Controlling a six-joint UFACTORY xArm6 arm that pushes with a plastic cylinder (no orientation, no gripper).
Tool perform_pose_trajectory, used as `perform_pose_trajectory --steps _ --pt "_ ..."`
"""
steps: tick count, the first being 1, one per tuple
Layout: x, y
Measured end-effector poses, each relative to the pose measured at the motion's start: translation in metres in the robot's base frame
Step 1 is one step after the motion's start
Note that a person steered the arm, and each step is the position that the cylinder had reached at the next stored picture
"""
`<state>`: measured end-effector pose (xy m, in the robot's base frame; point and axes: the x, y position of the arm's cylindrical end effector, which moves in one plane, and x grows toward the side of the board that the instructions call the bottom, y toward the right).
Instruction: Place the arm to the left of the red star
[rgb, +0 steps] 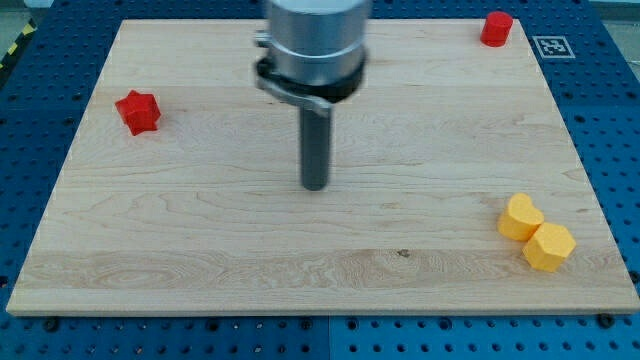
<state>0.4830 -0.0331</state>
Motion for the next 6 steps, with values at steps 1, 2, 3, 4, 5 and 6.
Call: perform_pose_trajectory --steps 1,2,3,4,5,6 --pt "-0.007 -0.059" --pt "-0.013 -0.118" --pt "-0.025 -0.163" --pt "-0.057 -0.186" --pt "-0.063 -0.200" --pt "-0.063 -0.202"
